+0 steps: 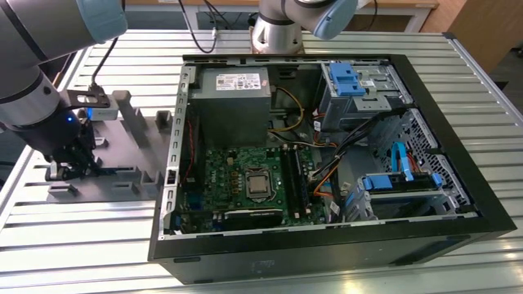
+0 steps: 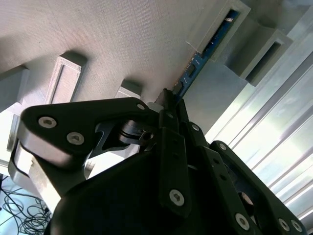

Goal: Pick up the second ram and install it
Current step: 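Pick up the second ram and move it above second insertion slot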

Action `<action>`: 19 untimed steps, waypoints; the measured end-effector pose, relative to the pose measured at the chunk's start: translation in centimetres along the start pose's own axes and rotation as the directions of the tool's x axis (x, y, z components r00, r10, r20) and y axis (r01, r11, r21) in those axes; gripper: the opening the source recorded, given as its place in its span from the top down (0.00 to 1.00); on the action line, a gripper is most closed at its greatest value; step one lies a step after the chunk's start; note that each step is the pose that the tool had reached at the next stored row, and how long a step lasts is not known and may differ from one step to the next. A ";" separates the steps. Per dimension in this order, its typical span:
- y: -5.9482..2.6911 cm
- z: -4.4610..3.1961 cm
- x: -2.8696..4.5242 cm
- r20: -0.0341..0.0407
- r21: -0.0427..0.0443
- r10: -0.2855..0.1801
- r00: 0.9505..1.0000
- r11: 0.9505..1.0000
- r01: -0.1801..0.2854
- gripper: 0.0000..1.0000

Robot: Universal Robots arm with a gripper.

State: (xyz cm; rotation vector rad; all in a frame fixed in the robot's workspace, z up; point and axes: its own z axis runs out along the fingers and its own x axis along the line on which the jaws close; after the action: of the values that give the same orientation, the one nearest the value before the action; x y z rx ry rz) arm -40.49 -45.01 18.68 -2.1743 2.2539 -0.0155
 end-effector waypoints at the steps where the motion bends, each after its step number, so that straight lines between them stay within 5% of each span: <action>1: 0.00 0.00 0.03 0.000 0.000 0.000 1.000 1.000 0.000 0.86; 19: -0.02 0.08 0.68 0.000 0.000 0.000 1.000 1.000 0.000 0.86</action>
State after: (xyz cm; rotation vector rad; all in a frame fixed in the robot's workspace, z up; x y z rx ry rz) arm -40.49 -45.69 18.60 -2.1740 2.2537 -0.0156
